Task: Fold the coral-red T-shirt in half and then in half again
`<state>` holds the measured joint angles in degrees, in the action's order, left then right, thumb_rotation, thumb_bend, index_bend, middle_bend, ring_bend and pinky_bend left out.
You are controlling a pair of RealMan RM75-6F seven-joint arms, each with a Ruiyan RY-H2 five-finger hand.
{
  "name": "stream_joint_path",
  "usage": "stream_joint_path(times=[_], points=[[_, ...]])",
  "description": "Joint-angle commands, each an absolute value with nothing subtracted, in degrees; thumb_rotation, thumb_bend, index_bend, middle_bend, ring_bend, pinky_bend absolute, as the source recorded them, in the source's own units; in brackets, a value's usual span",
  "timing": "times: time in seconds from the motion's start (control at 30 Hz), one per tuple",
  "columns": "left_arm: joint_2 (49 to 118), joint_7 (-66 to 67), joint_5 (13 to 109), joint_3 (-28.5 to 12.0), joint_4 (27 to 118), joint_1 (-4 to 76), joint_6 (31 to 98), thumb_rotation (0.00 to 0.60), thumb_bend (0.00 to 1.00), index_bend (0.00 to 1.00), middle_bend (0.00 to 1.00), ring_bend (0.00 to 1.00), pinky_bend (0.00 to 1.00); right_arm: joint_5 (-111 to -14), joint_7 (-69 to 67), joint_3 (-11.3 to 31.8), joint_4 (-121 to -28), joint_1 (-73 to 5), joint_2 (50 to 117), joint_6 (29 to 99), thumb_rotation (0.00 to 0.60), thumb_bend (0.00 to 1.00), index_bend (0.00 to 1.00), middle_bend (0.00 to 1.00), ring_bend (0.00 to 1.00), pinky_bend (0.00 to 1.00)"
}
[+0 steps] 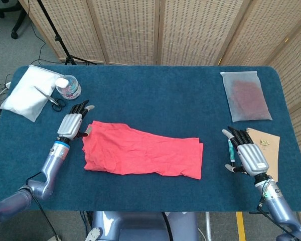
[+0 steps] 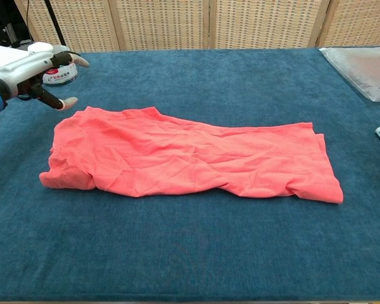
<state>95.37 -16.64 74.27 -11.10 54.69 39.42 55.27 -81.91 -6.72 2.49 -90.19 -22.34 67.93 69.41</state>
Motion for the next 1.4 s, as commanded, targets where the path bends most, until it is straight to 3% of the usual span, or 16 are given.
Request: stream_joint_path(times=[0.03, 0.1, 0.2, 0.43, 0.77, 1.1, 1.4], points=[[90.41, -24.57, 81.79, -6.82, 57.19, 36.53, 61.01, 0.600, 0.46, 0.11, 0.00, 0.00, 0.00, -82.32, -6.44, 2.38, -90.75, -21.87, 67.84, 69.86, 0.600, 0.13, 0.00, 0.00, 0.00, 0.00], [88.75, -28.55, 85.50, -4.53, 56.60, 35.59, 63.55, 0.600, 0.48, 0.25, 0.00, 0.00, 0.00, -82.37, -6.28, 2.31, -91.03, -21.77, 67.92, 69.71, 0.600, 0.14, 0.00, 0.00, 0.00, 0.00], [86.83, -33.38, 90.74, -0.55, 54.35, 34.59, 66.37, 0.600, 0.50, 0.37, 0.00, 0.00, 0.00, -82.30, -5.69, 2.42, -91.50, -21.67, 68.04, 69.56, 0.600, 0.14, 0.00, 0.00, 0.00, 0.00], [86.62, -32.09, 98.79, 7.19, 47.66, 33.23, 68.52, 0.600, 0.51, 0.41, 0.00, 0.00, 0.00, -81.73, -4.80, 2.82, -91.84, -21.31, 68.39, 69.35, 0.600, 0.15, 0.00, 0.00, 0.00, 0.00], [89.87, -31.31, 99.44, 7.82, 42.89, 33.34, 69.06, 0.600, 0.48, 0.41, 0.00, 0.00, 0.00, -81.66, -5.11, 3.39, -91.63, -21.08, 68.40, 69.03, 0.600, 0.16, 0.00, 0.00, 0.00, 0.00], [92.02, -26.86, 99.62, 7.99, 40.35, 34.20, 67.96, 0.600, 0.37, 0.40, 0.00, 0.00, 0.00, -81.82, -5.60, 3.75, -91.79, -20.83, 68.15, 68.99, 0.600, 0.16, 0.00, 0.00, 0.00, 0.00], [94.52, -24.85, 98.87, 7.44, 37.67, 34.18, 68.11, 0.600, 0.36, 0.40, 0.00, 0.00, 0.00, -82.11, -5.76, 3.87, -91.95, -20.67, 68.11, 68.89, 0.600, 0.18, 0.00, 0.00, 0.00, 0.00]])
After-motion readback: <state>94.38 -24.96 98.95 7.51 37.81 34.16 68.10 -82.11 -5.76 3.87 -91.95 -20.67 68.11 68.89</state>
